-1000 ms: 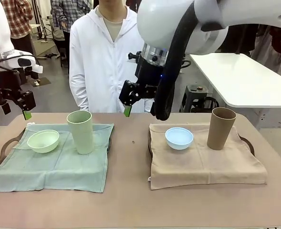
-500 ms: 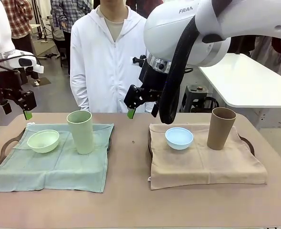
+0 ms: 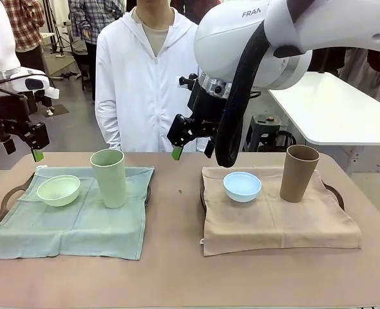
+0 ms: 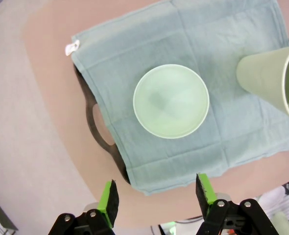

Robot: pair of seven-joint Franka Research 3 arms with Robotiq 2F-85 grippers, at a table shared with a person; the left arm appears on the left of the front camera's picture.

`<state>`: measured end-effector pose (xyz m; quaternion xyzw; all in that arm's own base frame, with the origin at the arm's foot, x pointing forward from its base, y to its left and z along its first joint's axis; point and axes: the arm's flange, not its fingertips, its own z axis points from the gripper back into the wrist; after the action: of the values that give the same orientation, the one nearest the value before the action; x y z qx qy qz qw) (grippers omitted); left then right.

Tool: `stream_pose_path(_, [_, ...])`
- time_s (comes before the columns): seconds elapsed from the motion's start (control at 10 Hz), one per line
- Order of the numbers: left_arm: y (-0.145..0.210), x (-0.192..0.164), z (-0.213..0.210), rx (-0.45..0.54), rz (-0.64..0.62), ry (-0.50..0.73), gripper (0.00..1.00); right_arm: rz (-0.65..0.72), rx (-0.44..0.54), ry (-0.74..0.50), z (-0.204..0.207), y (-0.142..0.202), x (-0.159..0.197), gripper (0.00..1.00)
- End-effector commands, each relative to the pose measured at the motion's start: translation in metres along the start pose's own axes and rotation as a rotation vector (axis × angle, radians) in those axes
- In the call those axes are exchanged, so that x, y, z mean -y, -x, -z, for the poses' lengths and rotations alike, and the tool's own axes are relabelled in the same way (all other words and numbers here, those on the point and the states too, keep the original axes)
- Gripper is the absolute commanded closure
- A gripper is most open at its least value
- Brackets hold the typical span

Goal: Set up a tray with a mat and arrange the tableware.
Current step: Place the Picnic Bowl and Reusable plastic cup back onto the Handle tray in front of the human's position.

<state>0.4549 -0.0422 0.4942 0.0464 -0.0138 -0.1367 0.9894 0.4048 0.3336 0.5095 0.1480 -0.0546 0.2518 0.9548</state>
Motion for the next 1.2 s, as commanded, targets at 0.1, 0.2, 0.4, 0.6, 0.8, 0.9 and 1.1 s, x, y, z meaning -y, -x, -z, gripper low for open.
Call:
stream_pose_path(0.1, [0.0, 0.0, 0.0, 0.0, 0.0, 0.0, 0.17, 0.0, 0.0, 0.0, 0.0, 0.0, 0.0, 0.0])
stream_pose_path(0.2, [0.006, 0.0, -0.004, 0.008, 0.012, 0.001, 0.17, 0.039, 0.028, 0.006, -0.014, 0.014, 0.015, 0.0])
stream_pose_path(0.4, [0.015, -0.025, 0.001, -0.018, 0.019, 0.11, 0.17, 0.193, 0.08, 0.027, -0.05, 0.055, 0.07, 0.0])
stream_pose_path(0.6, [0.022, -0.042, -0.001, 0.009, 0.04, 0.23, 0.17, 0.346, 0.123, 0.062, -0.085, 0.097, 0.121, 0.0])
stream_pose_path(0.8, [0.035, -0.058, -0.011, 0.085, 0.104, 0.392, 0.17, 0.488, 0.155, 0.043, -0.122, 0.154, 0.175, 0.0])
stream_pose_path(0.9, [0.041, -0.068, -0.019, 0.115, 0.125, 0.44, 0.17, 0.55, 0.167, 0.024, -0.135, 0.178, 0.199, 0.0])
stream_pose_path(1.1, [0.058, -0.088, -0.031, 0.169, 0.144, 0.506, 0.17, 0.625, 0.193, -0.057, -0.147, 0.217, 0.237, 0.0])
